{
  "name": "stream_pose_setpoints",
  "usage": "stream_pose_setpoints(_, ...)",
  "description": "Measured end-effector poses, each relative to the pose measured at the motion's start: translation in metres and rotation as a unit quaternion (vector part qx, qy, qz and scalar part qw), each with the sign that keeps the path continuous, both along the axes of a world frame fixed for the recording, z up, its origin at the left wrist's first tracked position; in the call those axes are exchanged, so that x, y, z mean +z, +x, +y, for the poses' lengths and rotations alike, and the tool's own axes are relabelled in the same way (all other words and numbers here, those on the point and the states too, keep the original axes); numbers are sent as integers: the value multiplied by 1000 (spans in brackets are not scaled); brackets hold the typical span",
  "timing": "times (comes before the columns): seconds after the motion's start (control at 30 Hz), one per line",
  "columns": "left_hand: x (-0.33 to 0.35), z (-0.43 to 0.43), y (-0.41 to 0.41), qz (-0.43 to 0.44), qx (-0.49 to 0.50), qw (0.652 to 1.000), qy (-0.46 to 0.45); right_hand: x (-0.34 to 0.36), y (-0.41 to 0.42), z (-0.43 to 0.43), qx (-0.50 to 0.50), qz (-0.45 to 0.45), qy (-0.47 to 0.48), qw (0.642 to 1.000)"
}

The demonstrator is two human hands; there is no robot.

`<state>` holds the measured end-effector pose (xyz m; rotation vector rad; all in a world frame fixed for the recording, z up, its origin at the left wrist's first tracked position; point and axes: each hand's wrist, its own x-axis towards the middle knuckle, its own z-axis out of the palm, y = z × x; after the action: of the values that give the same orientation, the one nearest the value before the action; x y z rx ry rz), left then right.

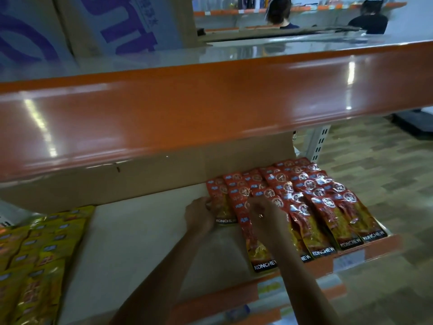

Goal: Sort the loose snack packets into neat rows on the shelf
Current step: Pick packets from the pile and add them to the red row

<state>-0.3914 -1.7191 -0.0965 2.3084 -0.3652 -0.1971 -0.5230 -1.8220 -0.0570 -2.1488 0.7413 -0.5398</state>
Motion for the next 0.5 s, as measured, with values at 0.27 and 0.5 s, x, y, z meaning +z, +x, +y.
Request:
stream_pose_setpoints(0.27,-3,-6,-4,-35,2,995,89,-7,5,-4,33,27,-12,999)
stream_pose_setpoints(0.5,-4,-9,3,-60,18,995,80,-9,4,-5,51,26,-28,998)
